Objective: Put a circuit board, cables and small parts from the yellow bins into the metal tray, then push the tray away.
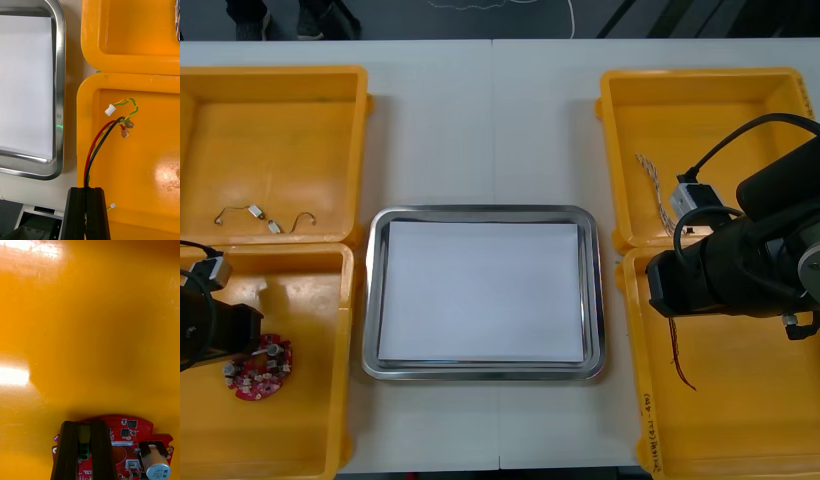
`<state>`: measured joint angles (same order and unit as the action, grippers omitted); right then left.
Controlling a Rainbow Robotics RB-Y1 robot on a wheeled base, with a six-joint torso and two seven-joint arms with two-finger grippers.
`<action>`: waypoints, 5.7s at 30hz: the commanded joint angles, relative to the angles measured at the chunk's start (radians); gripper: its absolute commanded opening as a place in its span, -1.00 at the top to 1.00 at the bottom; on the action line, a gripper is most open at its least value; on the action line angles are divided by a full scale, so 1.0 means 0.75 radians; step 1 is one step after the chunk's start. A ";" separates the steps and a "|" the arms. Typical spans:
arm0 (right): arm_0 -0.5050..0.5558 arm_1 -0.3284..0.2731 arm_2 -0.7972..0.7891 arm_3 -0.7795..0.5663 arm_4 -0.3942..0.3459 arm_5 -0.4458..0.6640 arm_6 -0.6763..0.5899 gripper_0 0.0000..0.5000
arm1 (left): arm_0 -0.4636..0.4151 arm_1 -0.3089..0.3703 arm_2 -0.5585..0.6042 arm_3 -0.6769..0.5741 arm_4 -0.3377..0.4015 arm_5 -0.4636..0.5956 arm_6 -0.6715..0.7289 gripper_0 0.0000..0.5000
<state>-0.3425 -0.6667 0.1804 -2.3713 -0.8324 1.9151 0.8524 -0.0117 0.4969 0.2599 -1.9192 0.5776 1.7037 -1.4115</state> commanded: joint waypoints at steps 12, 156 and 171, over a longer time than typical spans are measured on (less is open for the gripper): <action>-0.014 -0.013 0.013 -0.011 0.003 0.006 0.025 1.00 | -0.076 0.068 0.044 -0.090 -0.024 0.070 -0.090 1.00; -0.014 -0.021 0.013 -0.011 0.009 0.006 0.087 1.00 | -0.627 -0.106 -0.997 0.004 -0.136 0.150 0.988 0.42; -0.014 -0.021 0.013 -0.013 0.014 0.006 0.091 1.00 | -0.633 -0.108 -0.972 -0.010 -0.126 0.166 0.964 -1.00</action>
<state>-0.3424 -0.6668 0.1804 -2.3699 -0.8313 1.9153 0.8612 -0.4877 0.4401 -0.4746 -1.9070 0.4811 1.8250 -0.6232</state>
